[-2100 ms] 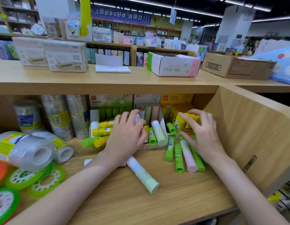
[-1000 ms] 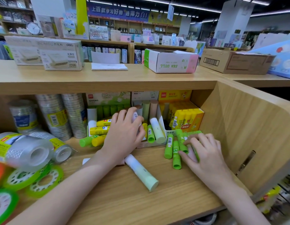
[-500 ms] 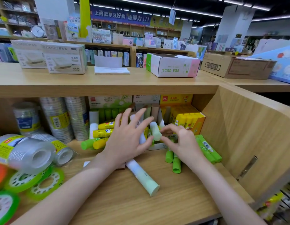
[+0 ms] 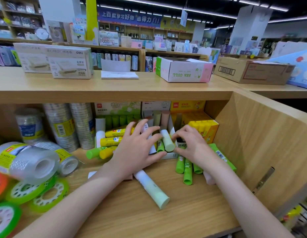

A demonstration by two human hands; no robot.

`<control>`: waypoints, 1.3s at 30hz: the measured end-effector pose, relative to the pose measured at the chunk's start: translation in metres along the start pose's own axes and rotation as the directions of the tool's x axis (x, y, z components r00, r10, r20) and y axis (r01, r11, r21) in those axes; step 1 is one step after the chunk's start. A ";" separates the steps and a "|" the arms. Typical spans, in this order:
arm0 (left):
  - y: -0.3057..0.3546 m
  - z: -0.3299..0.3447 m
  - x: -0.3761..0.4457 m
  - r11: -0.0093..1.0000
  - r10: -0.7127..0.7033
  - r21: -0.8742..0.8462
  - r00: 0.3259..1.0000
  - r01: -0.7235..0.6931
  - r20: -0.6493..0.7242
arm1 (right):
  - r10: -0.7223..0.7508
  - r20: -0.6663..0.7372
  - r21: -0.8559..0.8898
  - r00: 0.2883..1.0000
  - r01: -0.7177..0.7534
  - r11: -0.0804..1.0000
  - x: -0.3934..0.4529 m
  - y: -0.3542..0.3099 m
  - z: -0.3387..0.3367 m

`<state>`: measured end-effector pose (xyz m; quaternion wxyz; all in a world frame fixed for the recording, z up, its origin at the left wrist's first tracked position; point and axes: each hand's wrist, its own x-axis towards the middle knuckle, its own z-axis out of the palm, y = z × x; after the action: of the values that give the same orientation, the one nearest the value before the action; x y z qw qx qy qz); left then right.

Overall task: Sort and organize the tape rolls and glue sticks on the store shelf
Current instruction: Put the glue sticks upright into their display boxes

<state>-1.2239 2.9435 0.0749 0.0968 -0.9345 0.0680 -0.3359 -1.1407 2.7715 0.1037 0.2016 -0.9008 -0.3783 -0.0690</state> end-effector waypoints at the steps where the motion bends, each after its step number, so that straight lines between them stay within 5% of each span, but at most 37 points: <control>1: 0.000 0.000 0.000 1.000 -0.004 -0.002 1.000 0.004 0.001 | 0.010 0.017 0.006 1.000 -0.010 1.000 0.001 0.000 -0.001; 14: 0.000 0.001 0.000 0.998 0.016 -0.064 1.000 -0.017 -0.023 | -0.051 -0.257 0.165 0.965 0.096 0.982 0.004 0.010 -0.008; 26: -0.002 0.000 -0.001 0.998 0.036 -0.052 0.999 -0.037 -0.035 | -0.089 0.040 0.140 0.995 0.082 0.987 0.003 0.011 -0.002; 30: -0.003 0.000 -0.002 0.993 0.117 -0.007 0.993 -0.117 0.031 | -0.053 0.012 0.128 0.999 0.051 0.990 0.006 0.006 -0.001; 34: -0.002 -0.001 -0.001 0.994 0.045 -0.096 0.998 -0.050 -0.053 | -0.010 -0.063 0.133 0.998 0.018 0.991 0.009 0.001 0.002; 39: -0.003 0.003 0.000 0.993 -0.028 -0.117 0.993 0.014 -0.114 | -0.021 0.178 0.010 0.984 0.020 1.000 0.018 0.004 -0.010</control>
<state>-1.2221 2.9470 0.0734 0.0345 -0.9181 0.0830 -0.3860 -1.1248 2.7770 0.1170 0.1700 -0.8986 -0.4044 0.0114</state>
